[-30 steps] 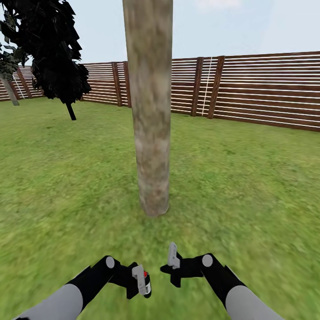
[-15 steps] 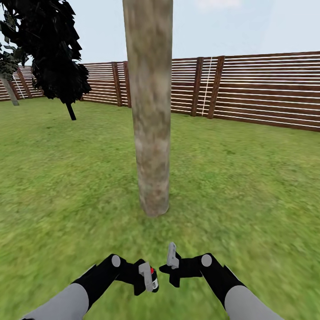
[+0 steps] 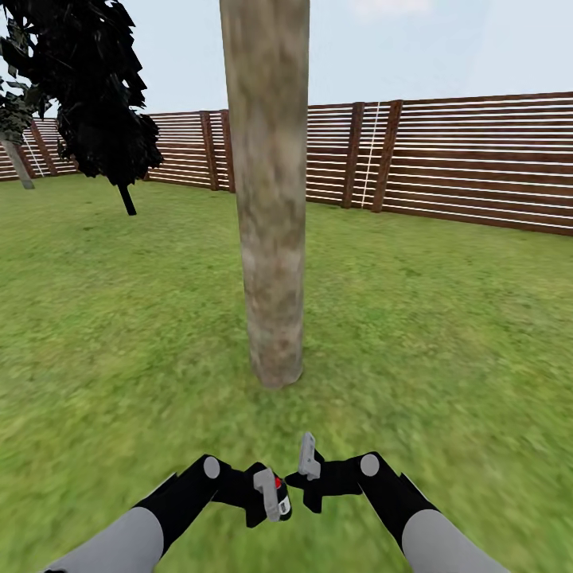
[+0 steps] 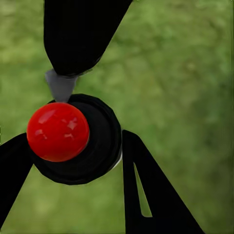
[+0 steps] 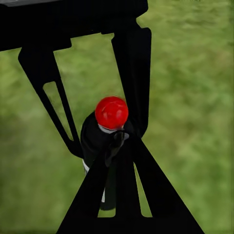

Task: In the garden, pick up the pesticide atomizer on the floor and spray pesticide onto both trees until each tree trunk is fully covered.

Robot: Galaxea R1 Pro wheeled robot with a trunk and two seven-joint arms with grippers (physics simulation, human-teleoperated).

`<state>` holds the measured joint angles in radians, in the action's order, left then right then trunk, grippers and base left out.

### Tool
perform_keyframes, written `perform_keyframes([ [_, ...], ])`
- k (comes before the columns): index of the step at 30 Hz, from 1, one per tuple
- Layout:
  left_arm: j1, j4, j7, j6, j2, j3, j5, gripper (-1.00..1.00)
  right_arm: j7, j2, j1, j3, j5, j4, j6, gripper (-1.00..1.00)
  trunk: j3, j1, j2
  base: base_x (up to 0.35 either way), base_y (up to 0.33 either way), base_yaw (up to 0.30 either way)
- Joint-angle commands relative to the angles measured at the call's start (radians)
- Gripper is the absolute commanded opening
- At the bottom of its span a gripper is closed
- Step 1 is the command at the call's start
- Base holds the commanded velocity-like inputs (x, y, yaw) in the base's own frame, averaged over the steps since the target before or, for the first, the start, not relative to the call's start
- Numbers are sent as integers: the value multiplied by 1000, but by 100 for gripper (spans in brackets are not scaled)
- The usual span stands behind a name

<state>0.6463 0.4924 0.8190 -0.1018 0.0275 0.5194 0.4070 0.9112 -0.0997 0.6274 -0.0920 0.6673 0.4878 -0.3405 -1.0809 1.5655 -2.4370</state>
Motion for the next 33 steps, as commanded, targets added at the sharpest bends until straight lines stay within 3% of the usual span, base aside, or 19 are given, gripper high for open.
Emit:
perform_keyframes([
  [1,0,0,0,-2,0,0,0,-100,0,0,0,0,0,0,0,-100,0,0,0,0,0,0],
  [14,0,-6,2,-4,-1,-1,-1,-100,0,0,0,0,0,0,0,-100,0,0,0,0,0,0],
  [19,1,-17,2,-5,-26,-4,1,-100,0,0,0,0,0,0,0,-100,0,0,0,0,0,0],
  [22,1,-18,2,-6,-64,-5,1,-100,0,0,0,0,0,-1,0,-100,0,0,0,0,0,0],
  [28,-7,-19,2,-6,-185,-6,0,-100,0,2,0,0,1,-3,0,-100,0,0,0,0,0,0],
  [29,-10,-20,2,-6,-209,-6,0,-100,0,3,0,0,1,-3,0,100,0,0,0,0,0,0],
  [30,-13,-23,3,-5,-259,-7,-3,-100,-1,3,0,1,2,-4,-1,100,0,0,0,0,0,0],
  [33,-14,-80,-3,-1,-288,-9,-5,-100,-9,7,0,6,2,-7,-4,100,0,0,0,0,0,0],
])
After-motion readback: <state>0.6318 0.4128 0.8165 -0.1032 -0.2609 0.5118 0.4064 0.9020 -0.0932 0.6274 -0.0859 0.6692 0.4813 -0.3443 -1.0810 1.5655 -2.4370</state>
